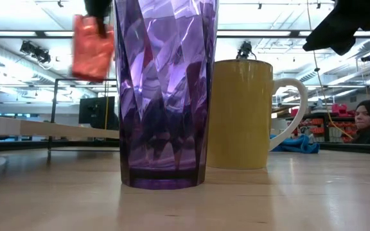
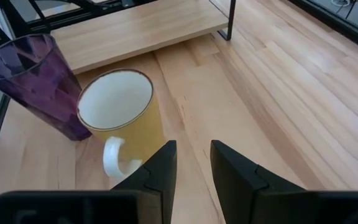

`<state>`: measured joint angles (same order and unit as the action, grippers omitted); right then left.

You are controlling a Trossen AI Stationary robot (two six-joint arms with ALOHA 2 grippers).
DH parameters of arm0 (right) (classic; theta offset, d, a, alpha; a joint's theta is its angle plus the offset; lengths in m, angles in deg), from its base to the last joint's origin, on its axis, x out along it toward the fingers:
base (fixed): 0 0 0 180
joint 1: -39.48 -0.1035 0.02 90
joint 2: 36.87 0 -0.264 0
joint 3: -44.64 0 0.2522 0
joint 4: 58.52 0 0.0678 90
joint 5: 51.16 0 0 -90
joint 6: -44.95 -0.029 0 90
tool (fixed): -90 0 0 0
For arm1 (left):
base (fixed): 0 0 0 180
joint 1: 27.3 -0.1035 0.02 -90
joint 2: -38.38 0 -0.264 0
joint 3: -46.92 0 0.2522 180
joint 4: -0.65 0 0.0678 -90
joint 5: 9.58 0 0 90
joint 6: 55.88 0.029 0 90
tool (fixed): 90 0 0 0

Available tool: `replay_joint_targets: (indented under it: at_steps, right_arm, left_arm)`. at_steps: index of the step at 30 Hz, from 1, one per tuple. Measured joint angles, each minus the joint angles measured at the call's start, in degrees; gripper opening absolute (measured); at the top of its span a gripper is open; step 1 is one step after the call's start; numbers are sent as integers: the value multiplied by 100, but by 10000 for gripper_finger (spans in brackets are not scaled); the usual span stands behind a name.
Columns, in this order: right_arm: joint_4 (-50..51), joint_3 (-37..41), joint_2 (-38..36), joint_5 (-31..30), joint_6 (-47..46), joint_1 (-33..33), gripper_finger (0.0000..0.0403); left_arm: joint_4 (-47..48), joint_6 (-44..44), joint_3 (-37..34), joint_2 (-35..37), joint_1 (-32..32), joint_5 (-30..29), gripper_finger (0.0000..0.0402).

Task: Stack small to large cups/mugs on shelf
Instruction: Put the brown cup on the shelf

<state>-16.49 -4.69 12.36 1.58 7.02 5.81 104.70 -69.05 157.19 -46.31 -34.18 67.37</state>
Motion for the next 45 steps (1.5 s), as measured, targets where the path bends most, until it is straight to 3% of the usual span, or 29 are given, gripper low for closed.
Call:
replay_joint_targets:
  at_steps: [4, 8, 13, 17, 22, 29, 34, 45]
  right_arm:
    - [-2, 0, 0, 16, 19, 2, 105]
    - [-30, 0, 0, -1, 16, 17, 105]
    - [-69, 0, 0, -18, -94, 17, 105]
    - [-171, 0, 0, -20, -105, 17, 105]
    - [-263, 0, 0, -40, -101, 21, 105]
    - [-271, 0, 0, -40, -236, 20, 105]
    - [-269, 0, 0, -40, -238, 20, 105]
    - [-267, 0, 0, -40, -256, 108, 105]
  left_arm:
    - [-261, 38, -857, 848, -275, 23, 13]
    - [-1118, 336, -1585, 1644, -563, 454, 13]
    - [-1271, 921, -2360, 2188, -978, 538, 13]
    - [-1385, 1308, -2870, 2299, -1393, 626, 13]
    - [-2102, 1848, -3289, 2293, -1962, 1475, 13]
    - [-2297, 2397, -3547, 2286, -2695, 1919, 13]
    - [-2504, 2733, -3797, 2286, -3138, 2549, 13]
    - [-2612, 2732, -3855, 2284, -3408, 2596, 13]
